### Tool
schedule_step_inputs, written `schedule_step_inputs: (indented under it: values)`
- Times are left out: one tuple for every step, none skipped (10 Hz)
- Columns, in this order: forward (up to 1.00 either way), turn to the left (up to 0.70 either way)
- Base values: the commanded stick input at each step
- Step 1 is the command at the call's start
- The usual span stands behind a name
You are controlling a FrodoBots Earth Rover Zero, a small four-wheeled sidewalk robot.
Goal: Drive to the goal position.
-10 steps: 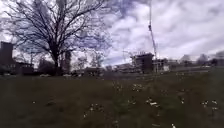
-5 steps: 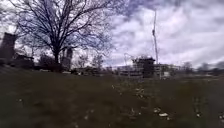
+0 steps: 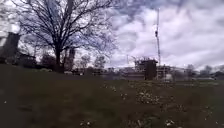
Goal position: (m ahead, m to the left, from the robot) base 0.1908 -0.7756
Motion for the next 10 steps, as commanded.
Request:
schedule_step_inputs:
  values:
    - [0.70, 0.27]
    - [0.70, 0.27]
    - [0.70, 0.27]
    - [0.70, 0.27]
    - [0.70, 0.27]
    - [0.70, 0.27]
    - [0.70, 0.27]
    - [0.70, 0.27]
    - [0.70, 0.27]
    - [0.70, 0.27]
